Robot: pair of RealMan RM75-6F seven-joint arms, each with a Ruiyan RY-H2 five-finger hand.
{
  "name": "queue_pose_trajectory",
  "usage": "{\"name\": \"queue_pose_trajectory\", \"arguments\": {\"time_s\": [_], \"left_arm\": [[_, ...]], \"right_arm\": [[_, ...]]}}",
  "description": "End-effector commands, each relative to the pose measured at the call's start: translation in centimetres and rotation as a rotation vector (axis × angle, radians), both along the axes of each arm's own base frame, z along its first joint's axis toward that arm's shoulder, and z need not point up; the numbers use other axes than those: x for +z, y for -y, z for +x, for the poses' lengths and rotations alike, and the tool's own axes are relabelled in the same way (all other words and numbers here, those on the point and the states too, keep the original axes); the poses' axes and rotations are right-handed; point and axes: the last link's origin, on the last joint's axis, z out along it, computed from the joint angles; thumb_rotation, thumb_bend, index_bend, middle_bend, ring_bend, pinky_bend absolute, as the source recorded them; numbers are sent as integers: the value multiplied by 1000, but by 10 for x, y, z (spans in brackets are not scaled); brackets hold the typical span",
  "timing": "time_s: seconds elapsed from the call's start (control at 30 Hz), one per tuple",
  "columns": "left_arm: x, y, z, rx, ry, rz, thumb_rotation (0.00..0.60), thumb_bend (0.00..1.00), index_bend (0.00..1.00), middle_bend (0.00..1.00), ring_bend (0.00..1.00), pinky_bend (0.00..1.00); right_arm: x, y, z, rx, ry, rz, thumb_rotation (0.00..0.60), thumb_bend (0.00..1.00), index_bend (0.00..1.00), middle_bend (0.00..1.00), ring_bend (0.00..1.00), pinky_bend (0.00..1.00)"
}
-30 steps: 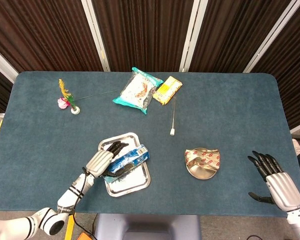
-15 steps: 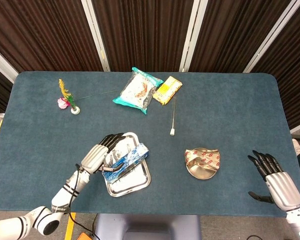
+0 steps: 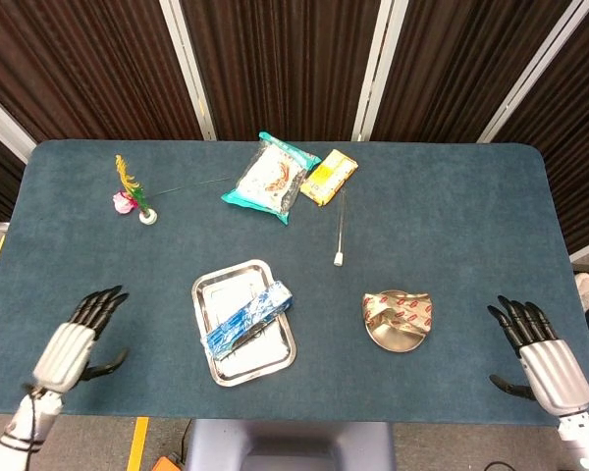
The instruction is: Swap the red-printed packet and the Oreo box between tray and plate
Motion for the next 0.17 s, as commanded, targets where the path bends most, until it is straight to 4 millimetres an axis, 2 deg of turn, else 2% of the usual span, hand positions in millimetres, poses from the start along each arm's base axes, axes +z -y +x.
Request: {"name": "queue_pose_trajectory", "arguments": {"time_s": [0.03, 0.17], "left_arm": [[22, 27, -25, 42, -132, 77, 600, 365, 0, 0, 0, 68], [24, 29, -25, 46, -146, 73, 600, 370, 0, 0, 0, 84]], "right_arm": [[-5, -1, 2, -4, -5, -12, 600, 197, 0, 0, 0, 0], [-6, 0, 2, -10, -13, -16, 600, 196, 0, 0, 0, 0]]}}
